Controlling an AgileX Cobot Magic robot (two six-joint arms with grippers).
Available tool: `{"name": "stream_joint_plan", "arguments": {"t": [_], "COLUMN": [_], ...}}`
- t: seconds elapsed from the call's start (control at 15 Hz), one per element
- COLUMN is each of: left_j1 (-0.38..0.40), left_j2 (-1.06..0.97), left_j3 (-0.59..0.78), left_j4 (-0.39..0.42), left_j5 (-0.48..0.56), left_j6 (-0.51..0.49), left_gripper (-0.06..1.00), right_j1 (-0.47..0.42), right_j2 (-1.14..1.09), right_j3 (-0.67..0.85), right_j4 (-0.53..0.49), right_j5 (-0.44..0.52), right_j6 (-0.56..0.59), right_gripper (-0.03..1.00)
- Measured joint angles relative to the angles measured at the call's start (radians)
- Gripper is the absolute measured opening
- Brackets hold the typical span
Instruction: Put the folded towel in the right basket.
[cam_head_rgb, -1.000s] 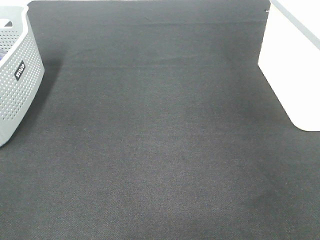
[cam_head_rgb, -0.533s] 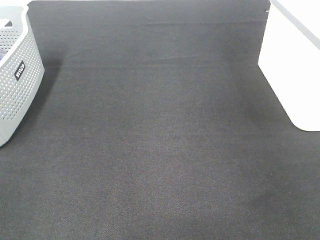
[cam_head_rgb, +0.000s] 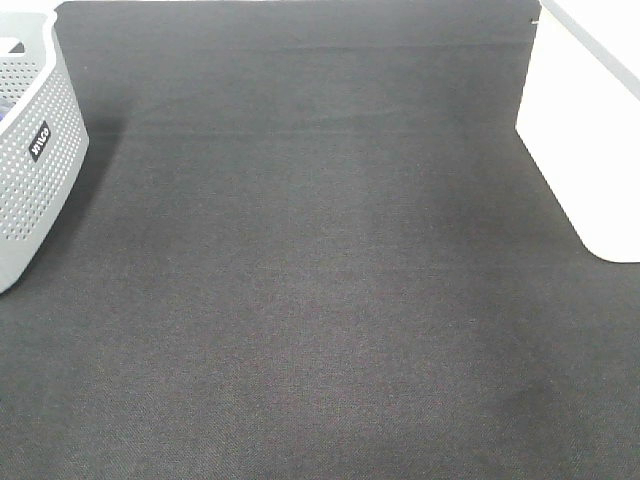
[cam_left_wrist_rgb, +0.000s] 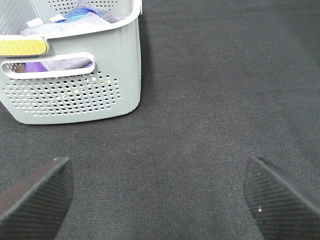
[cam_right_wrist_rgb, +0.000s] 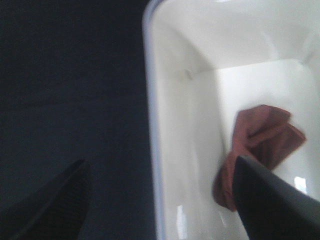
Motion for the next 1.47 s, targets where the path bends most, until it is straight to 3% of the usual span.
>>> {"name": "stream_joint_plan", "arguments": {"t": [0.2, 0.4, 0.67, 0.93, 1.0, 1.27, 1.47], "left_j1": [0.0, 0.0, 0.0, 0.0, 0.0, 0.0, 0.0], "left_j2": [0.0, 0.0, 0.0, 0.0, 0.0, 0.0, 0.0], "left_j3": [0.0, 0.0, 0.0, 0.0, 0.0, 0.0, 0.0], "left_j4": [0.0, 0.0, 0.0, 0.0, 0.0, 0.0, 0.0], "left_j5": [0.0, 0.0, 0.0, 0.0, 0.0, 0.0, 0.0], "left_j6": [0.0, 0.0, 0.0, 0.0, 0.0, 0.0, 0.0], "left_gripper": [0.87, 0.87, 0.87, 0.87, 0.87, 0.87, 0.87], "right_j1": [0.102, 0.149, 0.15, 0.15, 0.15, 0.15, 0.15], "right_j2": [-0.029, -0.145, -0.371, -0.648, -0.648, -0.921, -1.25], "right_j3": [0.001, 0.127, 0.468, 0.915, 0.915, 1.247, 1.444], "right_j4": [-0.088, -0.131, -0.19, -0.254, -0.254, -0.254, -0.254], "right_j5": [0.001, -0.001, -0.002, -0.003, -0.003, -0.002, 0.0], "right_j6": [0.025, 0.051, 0.05, 0.05, 0.05, 0.05, 0.05], "right_gripper": [0.74, 0.74, 0.74, 0.74, 0.74, 0.74, 0.74]}}
